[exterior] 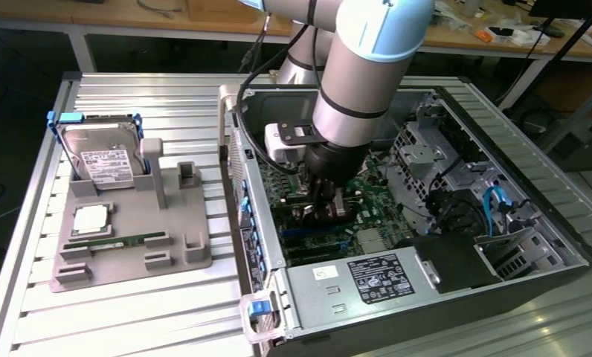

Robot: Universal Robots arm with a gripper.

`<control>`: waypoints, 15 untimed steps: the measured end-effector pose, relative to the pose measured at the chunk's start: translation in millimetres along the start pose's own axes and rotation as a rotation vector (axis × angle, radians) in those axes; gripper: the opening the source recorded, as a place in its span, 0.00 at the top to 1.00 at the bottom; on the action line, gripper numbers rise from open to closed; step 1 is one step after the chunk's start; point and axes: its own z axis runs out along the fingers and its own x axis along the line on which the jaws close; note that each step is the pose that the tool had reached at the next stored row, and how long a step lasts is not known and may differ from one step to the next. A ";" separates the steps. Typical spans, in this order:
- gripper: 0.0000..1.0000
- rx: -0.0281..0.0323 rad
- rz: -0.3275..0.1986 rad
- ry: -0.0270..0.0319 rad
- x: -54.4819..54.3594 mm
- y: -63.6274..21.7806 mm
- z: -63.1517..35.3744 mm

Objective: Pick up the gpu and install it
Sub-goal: 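Insert the gpu into the slot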

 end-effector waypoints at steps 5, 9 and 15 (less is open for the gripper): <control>0.72 -0.0001 0.000 0.0001 0.0 0.0 -0.1; 0.72 -0.0001 0.000 0.0002 0.1 0.0 -0.1; 0.72 -0.0001 0.012 0.0002 0.1 0.0 -0.1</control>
